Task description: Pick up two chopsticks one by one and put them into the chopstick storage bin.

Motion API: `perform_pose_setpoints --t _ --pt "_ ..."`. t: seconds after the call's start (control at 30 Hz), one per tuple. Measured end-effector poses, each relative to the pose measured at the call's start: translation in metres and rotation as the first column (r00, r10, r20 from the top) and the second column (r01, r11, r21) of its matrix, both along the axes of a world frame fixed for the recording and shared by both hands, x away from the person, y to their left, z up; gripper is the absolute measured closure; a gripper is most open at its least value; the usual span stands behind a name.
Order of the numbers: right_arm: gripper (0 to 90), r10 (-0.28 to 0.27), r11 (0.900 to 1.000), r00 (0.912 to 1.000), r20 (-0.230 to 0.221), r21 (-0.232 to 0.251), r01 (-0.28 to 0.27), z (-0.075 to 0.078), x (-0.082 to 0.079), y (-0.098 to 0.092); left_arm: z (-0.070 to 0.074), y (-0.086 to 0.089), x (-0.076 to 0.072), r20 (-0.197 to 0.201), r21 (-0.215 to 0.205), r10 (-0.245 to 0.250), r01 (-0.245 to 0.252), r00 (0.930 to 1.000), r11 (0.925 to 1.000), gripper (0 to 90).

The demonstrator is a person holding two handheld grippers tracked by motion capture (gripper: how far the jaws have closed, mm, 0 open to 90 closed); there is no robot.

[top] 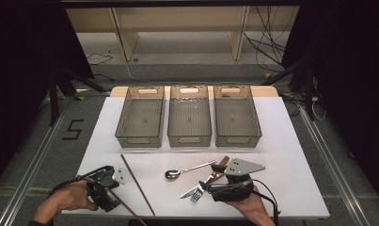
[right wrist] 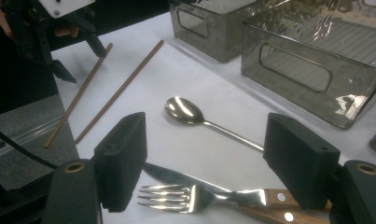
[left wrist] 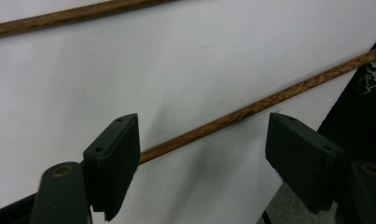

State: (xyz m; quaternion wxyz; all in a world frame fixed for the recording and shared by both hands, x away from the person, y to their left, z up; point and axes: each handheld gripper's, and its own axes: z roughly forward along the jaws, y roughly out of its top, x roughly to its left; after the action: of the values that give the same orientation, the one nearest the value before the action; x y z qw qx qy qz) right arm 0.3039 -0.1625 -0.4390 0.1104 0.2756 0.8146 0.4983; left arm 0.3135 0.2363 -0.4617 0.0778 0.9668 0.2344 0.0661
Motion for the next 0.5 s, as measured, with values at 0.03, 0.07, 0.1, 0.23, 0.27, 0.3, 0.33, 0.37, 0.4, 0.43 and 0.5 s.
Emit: perform_pose_setpoints --t 0.03,0.07,0.1,0.23,0.27,0.3,0.33,0.37,0.4,0.43,0.5 --pt "30.9 -0.001 1.000 1.0000 0.001 0.001 0.001 0.000 0.000 0.000 -0.001 0.000 0.000 -0.001 0.012 -0.006 0.006 1.0000 0.9999 25.9" --pt "30.9 -0.001 1.000 1.0000 0.001 0.002 0.001 0.000 0.000 0.000 -0.002 0.000 0.001 0.000 0.023 -0.009 0.009 1.0000 0.9997 25.9" --pt "30.9 -0.001 1.000 1.0000 0.000 0.001 0.001 0.000 0.000 0.000 -0.002 0.000 0.002 0.000 0.032 -0.013 0.013 0.9999 0.9994 25.9" --pt "30.9 -0.001 1.000 1.0000 -0.003 0.003 0.001 0.000 0.000 0.000 -0.005 0.000 0.007 -0.011 0.051 -0.027 0.028 0.9996 0.9983 26.6" --pt "30.9 -0.001 1.000 1.0000 -0.003 0.003 0.001 0.000 0.000 0.001 -0.007 0.000 0.008 -0.011 0.052 -0.032 0.032 0.9994 0.9981 26.6" --pt "30.9 0.000 1.000 1.0000 -0.004 0.002 0.000 0.000 0.000 0.000 -0.008 0.000 0.010 -0.022 0.055 -0.035 0.036 0.9992 0.9978 27.0" --pt "31.0 0.000 1.000 1.0000 -0.005 0.001 0.000 -0.001 0.000 0.000 -0.009 0.000 0.011 -0.025 0.045 -0.029 0.030 0.9993 0.9985 26.9" --pt "31.0 0.002 1.000 1.0000 -0.004 0.002 -0.002 -0.001 0.001 0.000 -0.009 0.001 0.013 -0.038 0.044 -0.033 0.035 0.9987 0.9984 26.8" --pt "31.0 0.001 1.000 1.0000 -0.004 0.003 -0.001 -0.001 0.001 0.000 -0.009 0.001 0.014 -0.046 0.037 -0.028 0.030 0.9985 0.9989 27.1" --pt "31.0 0.001 1.000 1.0000 -0.004 0.004 -0.001 -0.001 0.001 0.000 -0.009 0.002 0.014 -0.054 0.033 -0.030 0.032 0.9981 0.9989 28.3" --pt "31.1 -0.001 1.000 1.0000 -0.003 0.005 0.001 0.000 0.001 -0.001 -0.008 0.001 0.014 -0.064 0.027 -0.044 0.046 0.9970 0.9986 32.5"
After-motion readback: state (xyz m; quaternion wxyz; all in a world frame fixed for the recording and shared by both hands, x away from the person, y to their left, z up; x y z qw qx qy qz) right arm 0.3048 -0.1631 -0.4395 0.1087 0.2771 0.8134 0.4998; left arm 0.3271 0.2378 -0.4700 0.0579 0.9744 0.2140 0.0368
